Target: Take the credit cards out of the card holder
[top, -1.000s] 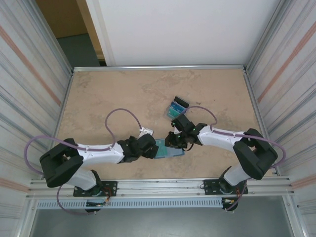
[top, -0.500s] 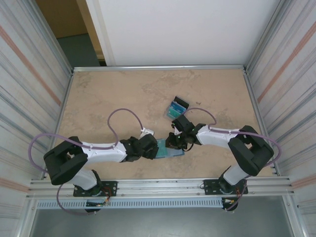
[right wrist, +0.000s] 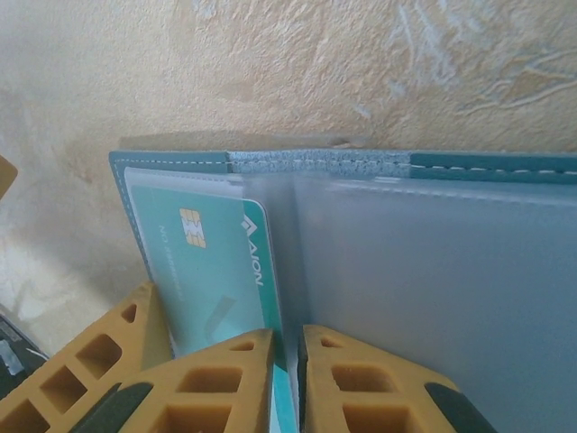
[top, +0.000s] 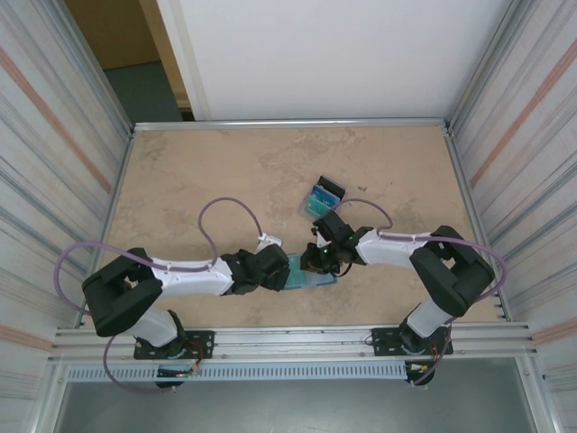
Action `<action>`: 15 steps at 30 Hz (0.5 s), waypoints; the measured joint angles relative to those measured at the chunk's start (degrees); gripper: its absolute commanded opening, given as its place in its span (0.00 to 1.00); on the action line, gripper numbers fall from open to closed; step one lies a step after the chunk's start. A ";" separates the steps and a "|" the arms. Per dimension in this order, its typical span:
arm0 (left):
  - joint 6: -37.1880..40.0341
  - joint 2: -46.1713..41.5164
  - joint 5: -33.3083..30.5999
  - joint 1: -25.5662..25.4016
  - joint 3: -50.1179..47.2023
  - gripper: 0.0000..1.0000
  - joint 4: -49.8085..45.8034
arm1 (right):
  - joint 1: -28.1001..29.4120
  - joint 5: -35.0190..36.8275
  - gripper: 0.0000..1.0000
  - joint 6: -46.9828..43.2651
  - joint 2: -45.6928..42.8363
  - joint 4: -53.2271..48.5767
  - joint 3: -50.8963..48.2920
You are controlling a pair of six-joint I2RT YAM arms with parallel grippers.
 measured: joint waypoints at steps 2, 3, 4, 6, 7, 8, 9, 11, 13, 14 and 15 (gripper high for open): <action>0.00 0.00 0.00 0.00 0.00 0.99 -0.02 | -0.02 -0.50 0.16 0.17 0.24 0.90 -0.35; 0.02 0.00 0.00 0.00 0.00 0.99 -0.02 | -0.04 -0.66 0.16 0.20 0.31 1.20 -0.44; 0.02 0.02 -0.02 0.00 0.02 0.99 -0.07 | -0.07 -0.87 0.16 0.24 0.39 1.62 -0.52; 0.02 0.11 -0.04 0.00 0.15 0.99 -0.28 | -0.11 -1.36 0.15 0.37 0.48 2.19 -0.63; 0.02 0.22 -0.09 0.00 0.37 0.99 -0.57 | -0.17 -1.60 0.15 0.37 0.50 2.51 -0.79; 0.02 0.31 -0.17 0.00 0.52 0.99 -0.79 | -0.26 -1.90 0.15 0.39 0.55 2.97 -1.01; 0.02 0.31 -0.24 0.00 0.57 0.99 -0.90 | -0.37 -2.16 0.14 0.42 0.59 3.43 -1.20; 0.02 0.33 -0.46 0.00 0.63 0.99 -1.27 | -0.50 -3.08 0.13 0.66 0.76 4.96 -1.79; 0.02 0.33 -0.55 0.00 0.63 0.99 -1.36 | -0.81 -3.87 0.12 1.27 0.79 6.58 -2.60; 0.02 0.33 -0.59 0.00 0.63 0.99 -1.38 | -1.03 -4.44 0.11 1.46 0.79 7.58 -3.15; 0.02 0.33 -0.66 0.00 0.66 0.99 -1.49 | -1.25 -4.96 0.10 1.60 0.79 8.39 -3.54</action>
